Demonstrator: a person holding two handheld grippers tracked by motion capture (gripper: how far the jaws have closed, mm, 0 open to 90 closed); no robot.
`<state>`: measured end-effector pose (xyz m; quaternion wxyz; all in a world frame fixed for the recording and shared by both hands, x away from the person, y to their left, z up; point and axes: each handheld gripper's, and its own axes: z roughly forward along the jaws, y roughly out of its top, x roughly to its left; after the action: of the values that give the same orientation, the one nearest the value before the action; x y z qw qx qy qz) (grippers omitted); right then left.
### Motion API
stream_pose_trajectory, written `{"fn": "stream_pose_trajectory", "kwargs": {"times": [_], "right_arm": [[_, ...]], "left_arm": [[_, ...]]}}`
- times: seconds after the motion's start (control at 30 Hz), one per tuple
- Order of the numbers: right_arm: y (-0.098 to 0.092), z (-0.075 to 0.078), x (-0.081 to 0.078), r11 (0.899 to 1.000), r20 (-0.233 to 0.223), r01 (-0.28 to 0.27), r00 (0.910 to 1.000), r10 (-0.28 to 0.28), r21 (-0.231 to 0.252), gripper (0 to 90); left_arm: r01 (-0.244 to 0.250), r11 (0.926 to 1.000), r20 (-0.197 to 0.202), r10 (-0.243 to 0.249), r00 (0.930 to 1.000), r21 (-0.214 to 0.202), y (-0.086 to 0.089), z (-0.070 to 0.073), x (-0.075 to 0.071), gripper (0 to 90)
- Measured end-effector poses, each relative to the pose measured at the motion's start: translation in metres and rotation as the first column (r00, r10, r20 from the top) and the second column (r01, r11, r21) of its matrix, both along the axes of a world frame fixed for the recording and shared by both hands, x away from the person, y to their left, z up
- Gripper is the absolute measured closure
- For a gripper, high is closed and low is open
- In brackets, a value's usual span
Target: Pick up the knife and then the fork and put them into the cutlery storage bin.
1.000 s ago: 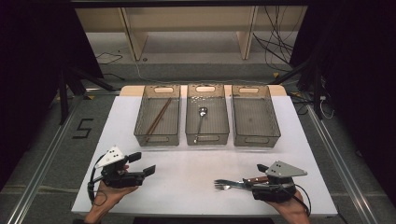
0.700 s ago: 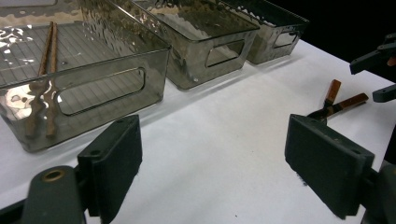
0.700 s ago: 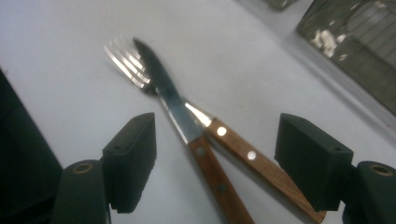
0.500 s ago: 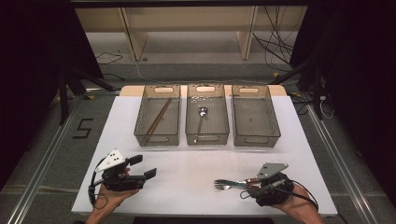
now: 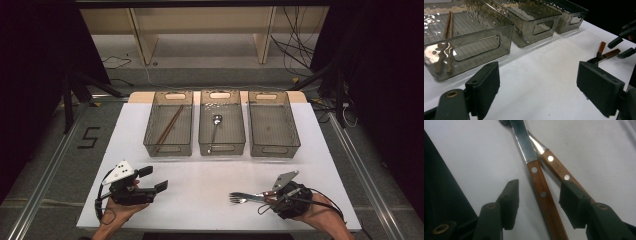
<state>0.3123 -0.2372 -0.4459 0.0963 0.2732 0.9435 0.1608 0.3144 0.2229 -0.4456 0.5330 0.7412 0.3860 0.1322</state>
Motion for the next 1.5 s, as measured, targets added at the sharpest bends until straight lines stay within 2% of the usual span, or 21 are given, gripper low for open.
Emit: {"fn": "stream_pose_trajectory", "kwargs": {"times": [0.3,0.53,1.1,1.33,1.5], "right_arm": [[0.007,-0.006,0.008,0.998,-0.037,-0.029,0.9990,0.027,-0.064,59.4],[0.011,-0.007,0.013,0.995,-0.054,-0.048,0.9976,0.044,-0.083,65.5],[0.024,-0.008,0.012,0.976,-0.058,-0.131,0.9907,0.123,-0.175,74.0],[0.027,-0.008,0.009,0.966,-0.040,-0.177,0.9841,0.173,-0.189,76.8],[0.027,-0.005,0.008,0.968,-0.028,-0.178,0.9840,0.176,-0.178,77.0]], "left_arm": [[0.001,1.0000,-0.002,-0.001,1.0000,0.003,0.000,0.000,0.000,18.3],[0.000,1.0000,0.000,0.000,1.0000,0.004,0.001,-0.001,0.001,18.3],[0.000,0.9999,0.003,0.000,1.0000,0.012,0.000,-0.001,0.001,18.3],[0.006,0.9998,0.001,-0.006,1.0000,0.017,0.000,-0.002,0.001,18.3],[0.006,0.9998,0.004,-0.006,1.0000,0.018,0.000,-0.002,0.001,18.3]]}}
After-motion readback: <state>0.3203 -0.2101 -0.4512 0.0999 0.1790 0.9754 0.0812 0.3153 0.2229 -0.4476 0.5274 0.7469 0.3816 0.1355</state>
